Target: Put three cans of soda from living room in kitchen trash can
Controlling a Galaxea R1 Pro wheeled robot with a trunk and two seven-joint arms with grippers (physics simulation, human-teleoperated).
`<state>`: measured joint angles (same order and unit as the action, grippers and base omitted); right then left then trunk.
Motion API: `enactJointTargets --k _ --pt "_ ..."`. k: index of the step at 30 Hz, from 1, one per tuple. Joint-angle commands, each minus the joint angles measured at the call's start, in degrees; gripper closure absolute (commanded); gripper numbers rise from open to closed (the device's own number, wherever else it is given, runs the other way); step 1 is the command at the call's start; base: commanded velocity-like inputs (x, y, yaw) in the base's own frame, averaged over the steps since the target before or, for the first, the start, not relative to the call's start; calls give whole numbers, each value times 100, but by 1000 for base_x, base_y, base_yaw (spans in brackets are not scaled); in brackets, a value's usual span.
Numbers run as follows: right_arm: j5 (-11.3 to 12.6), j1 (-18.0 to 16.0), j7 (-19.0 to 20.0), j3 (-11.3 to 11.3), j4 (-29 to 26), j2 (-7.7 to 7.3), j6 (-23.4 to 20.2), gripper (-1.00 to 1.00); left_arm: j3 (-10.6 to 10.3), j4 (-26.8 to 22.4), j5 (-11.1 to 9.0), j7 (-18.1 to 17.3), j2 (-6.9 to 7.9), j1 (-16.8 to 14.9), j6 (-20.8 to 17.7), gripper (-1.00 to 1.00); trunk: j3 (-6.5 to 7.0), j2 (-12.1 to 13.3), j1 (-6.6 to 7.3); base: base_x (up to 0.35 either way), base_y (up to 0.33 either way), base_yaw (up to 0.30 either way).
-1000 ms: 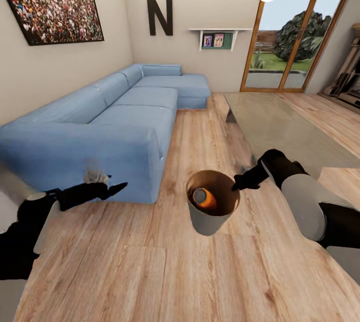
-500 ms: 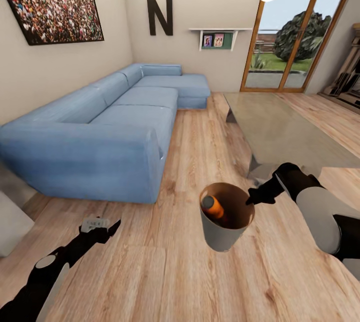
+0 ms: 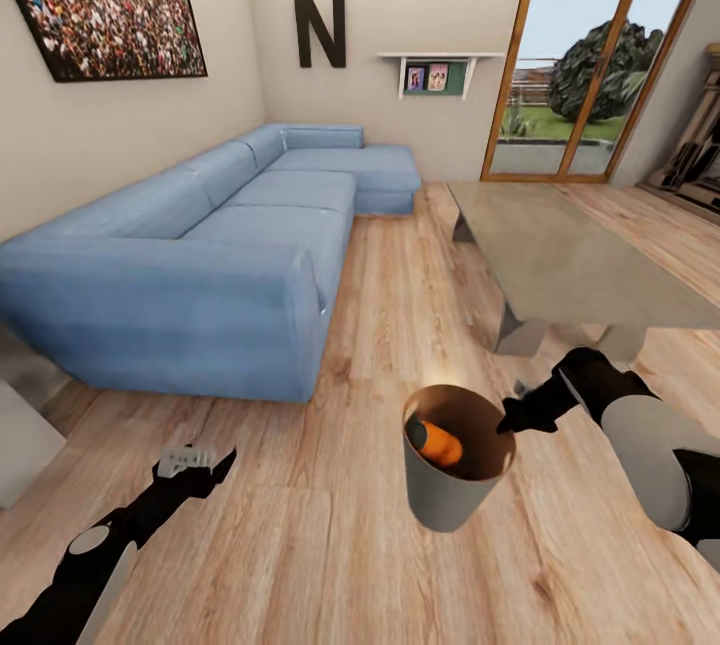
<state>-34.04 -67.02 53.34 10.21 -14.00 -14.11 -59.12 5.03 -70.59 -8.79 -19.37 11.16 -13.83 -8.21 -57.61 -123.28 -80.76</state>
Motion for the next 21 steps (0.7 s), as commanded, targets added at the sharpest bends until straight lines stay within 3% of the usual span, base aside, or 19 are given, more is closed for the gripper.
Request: enactJointTargets --k 1,21 --pt "197 26 33 72 2 -19 -88 100 -1 53 6 -1 0 6 58 -100 -17 -42 -22 0 0 0" --pt "188 84 10 69 -6 -42 -88 100 -8 103 6 4 0 12 154 -100 -376 -844 -461 0 0 0"
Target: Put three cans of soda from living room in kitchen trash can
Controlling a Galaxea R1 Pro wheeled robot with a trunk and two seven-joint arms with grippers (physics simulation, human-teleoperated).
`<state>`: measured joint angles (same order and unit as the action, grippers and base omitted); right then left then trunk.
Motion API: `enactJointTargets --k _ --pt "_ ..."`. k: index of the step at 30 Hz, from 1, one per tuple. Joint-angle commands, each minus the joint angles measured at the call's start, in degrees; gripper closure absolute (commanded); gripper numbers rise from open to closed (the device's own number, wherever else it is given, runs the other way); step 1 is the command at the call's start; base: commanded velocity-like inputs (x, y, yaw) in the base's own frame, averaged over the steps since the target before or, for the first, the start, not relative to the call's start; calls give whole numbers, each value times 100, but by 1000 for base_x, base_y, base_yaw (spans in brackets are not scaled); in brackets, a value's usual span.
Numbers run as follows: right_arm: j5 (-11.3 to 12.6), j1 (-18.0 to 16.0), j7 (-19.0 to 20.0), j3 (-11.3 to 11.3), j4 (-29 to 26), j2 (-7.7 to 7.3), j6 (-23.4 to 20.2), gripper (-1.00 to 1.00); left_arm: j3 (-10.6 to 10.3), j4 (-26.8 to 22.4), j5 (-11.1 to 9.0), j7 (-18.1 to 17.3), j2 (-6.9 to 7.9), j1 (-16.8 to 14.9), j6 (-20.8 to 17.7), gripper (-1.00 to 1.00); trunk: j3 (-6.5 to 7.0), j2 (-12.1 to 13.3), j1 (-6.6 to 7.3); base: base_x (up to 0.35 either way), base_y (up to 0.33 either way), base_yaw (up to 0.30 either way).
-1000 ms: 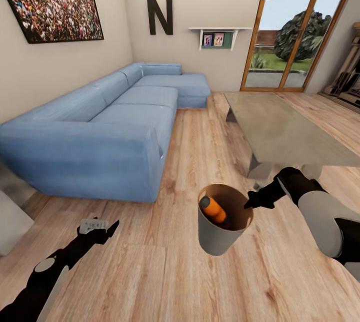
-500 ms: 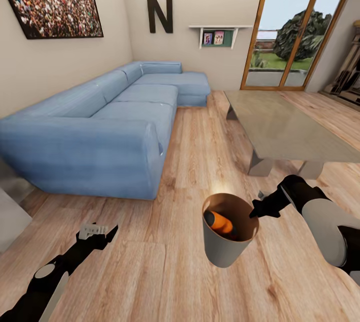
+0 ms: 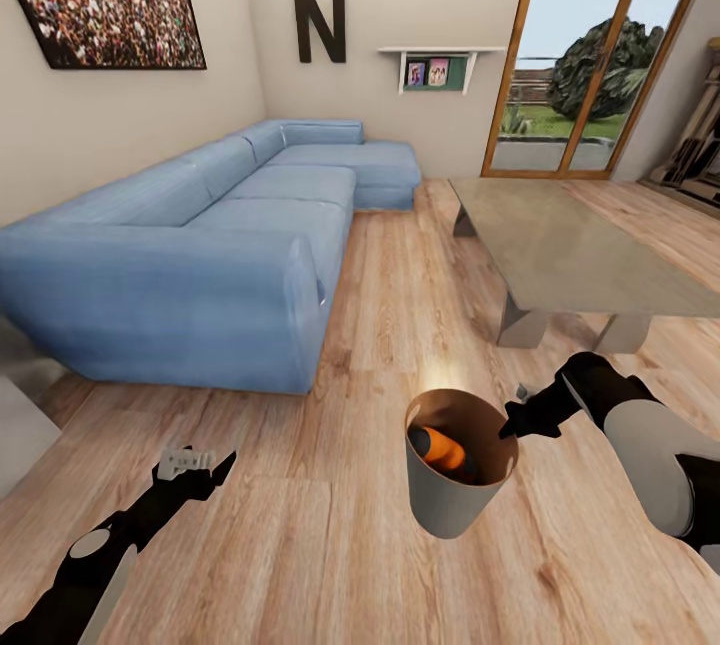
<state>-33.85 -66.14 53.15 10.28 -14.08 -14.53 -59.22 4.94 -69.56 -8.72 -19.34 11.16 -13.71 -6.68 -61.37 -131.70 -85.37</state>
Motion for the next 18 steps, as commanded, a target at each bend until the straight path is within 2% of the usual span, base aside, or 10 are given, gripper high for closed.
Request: enactJointTargets --k 1,18 --pt "169 -1 32 62 2 1 -78 100 -1 2 4 0 0 0 0 -100 -18 -42 -22 0 0 0" --pt "170 107 47 70 -48 -2 -78 100 -8 20 36 73 0 0 0 -100 -323 -724 -395 0 0 0"
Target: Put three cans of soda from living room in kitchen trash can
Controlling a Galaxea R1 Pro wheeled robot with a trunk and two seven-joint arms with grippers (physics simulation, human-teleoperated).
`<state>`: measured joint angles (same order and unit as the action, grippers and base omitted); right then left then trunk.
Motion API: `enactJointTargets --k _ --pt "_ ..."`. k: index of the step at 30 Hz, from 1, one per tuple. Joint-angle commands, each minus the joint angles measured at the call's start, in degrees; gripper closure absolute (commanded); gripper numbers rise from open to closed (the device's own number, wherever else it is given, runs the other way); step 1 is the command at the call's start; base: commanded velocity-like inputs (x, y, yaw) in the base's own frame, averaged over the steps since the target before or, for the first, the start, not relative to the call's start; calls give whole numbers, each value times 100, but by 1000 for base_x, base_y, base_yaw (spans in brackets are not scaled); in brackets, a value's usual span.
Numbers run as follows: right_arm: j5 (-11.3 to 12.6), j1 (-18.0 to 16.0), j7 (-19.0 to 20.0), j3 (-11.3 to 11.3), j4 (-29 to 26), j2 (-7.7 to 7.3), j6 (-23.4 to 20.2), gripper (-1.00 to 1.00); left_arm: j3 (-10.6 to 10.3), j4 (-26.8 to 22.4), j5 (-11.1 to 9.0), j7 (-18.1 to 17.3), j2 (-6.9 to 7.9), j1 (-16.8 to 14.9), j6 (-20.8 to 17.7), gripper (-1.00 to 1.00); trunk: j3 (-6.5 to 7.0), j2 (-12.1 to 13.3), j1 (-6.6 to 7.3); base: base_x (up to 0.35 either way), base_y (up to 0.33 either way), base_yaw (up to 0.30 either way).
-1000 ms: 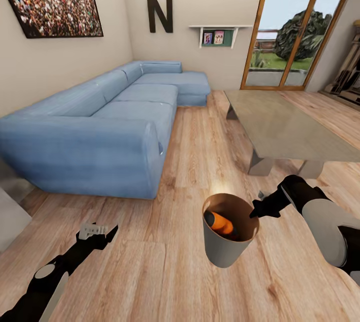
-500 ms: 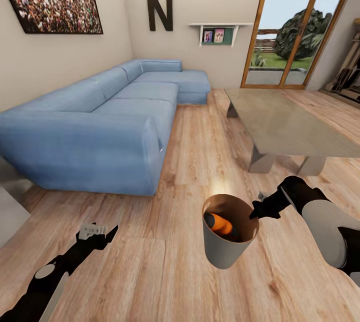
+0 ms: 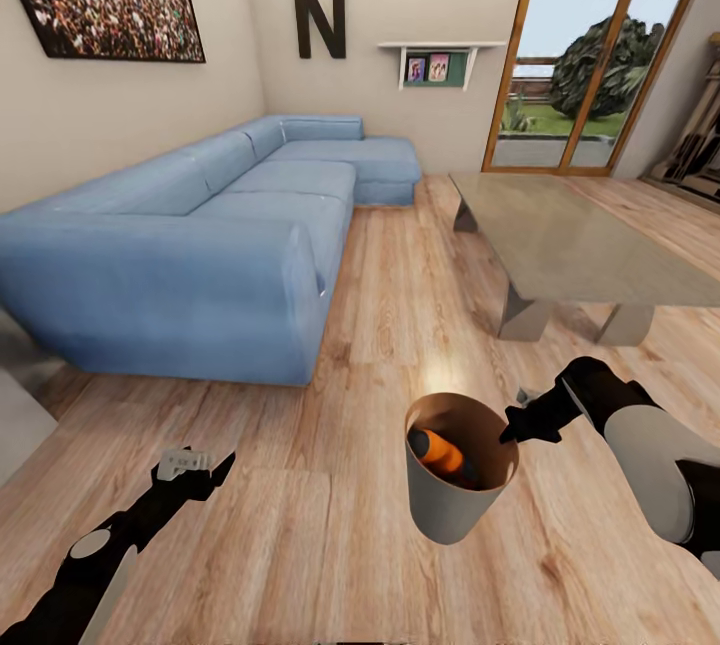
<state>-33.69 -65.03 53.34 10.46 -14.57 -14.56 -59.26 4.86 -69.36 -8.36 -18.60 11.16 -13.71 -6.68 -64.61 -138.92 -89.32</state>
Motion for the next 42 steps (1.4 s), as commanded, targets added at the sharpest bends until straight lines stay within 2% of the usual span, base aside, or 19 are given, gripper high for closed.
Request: enactJointTargets --k 1,11,29,42 --pt "153 1 28 52 1 -1 -74 100 -1 1 0 17 0 0 0 -100 -18 -42 -22 0 0 0" --pt "153 5 24 52 -26 1 -74 100 -11 2 1 55 0 0 0 -100 -198 -432 -236 0 0 0" --pt "161 8 10 57 -28 -15 -74 100 -20 48 6 50 -6 0 0 -100 -597 -456 -282 0 0 0" --pt "161 6 8 57 -147 -29 -74 100 -20 201 0 43 0 0 9 -100 -597 -456 -282 0 0 0"
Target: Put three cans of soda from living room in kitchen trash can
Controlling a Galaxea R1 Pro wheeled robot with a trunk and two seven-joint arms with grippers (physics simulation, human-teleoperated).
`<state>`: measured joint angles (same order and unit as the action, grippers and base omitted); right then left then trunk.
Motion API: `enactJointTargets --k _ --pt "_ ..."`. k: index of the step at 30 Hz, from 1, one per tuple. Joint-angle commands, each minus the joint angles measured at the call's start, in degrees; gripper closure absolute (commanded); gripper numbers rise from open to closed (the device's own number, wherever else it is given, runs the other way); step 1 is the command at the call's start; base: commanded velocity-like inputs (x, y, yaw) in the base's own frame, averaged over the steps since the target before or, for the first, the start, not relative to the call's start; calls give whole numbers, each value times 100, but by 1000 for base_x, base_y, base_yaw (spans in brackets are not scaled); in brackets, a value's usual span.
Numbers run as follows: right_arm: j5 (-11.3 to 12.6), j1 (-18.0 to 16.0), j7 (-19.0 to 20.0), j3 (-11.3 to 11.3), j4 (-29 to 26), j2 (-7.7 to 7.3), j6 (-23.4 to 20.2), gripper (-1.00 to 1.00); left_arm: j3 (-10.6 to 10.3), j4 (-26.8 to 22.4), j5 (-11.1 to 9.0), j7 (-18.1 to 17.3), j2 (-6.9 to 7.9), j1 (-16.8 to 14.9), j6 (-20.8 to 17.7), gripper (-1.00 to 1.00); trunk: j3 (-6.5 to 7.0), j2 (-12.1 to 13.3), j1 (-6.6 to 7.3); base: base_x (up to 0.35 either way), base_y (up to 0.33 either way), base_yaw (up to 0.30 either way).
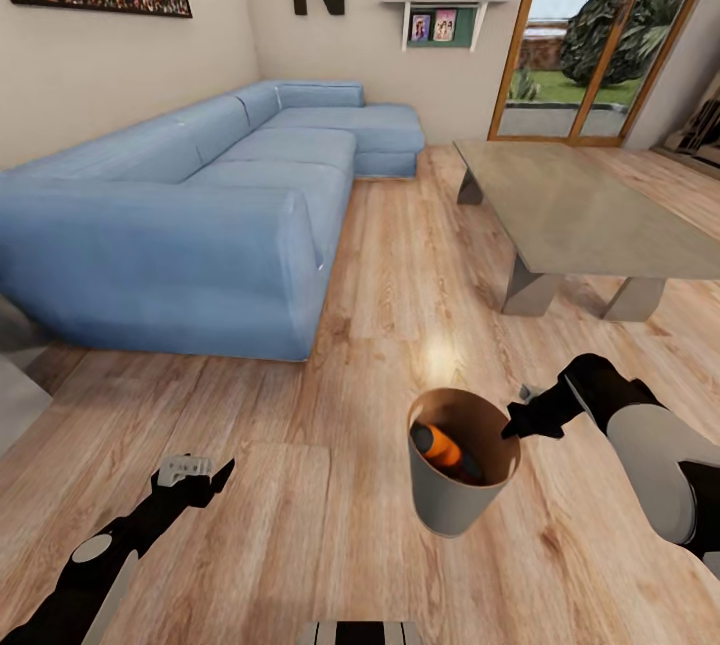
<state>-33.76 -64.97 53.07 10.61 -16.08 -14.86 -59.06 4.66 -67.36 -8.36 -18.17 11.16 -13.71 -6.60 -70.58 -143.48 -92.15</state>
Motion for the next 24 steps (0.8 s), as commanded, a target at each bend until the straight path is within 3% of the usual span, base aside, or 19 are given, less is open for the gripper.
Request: enactJointTargets --k 1,9,21,24 --pt "167 0 32 40 -79 1 -94 100 0 2 0 0 0 0 0 -100 0 0 0 0 0 0" --pt "162 1 22 38 -316 9 -94 100 0 11 1 6 0 0 8 -100 0 0 0 0 0 0" --pt "167 0 42 42 -371 11 -94 100 -8 19 9 108 0 0 2 -100 -266 -16 -31 0 0 0" --pt "167 -3 44 44 -375 10 -94 100 -8 18 13 147 0 0 4 -100 -266 -16 -31 0 0 0"
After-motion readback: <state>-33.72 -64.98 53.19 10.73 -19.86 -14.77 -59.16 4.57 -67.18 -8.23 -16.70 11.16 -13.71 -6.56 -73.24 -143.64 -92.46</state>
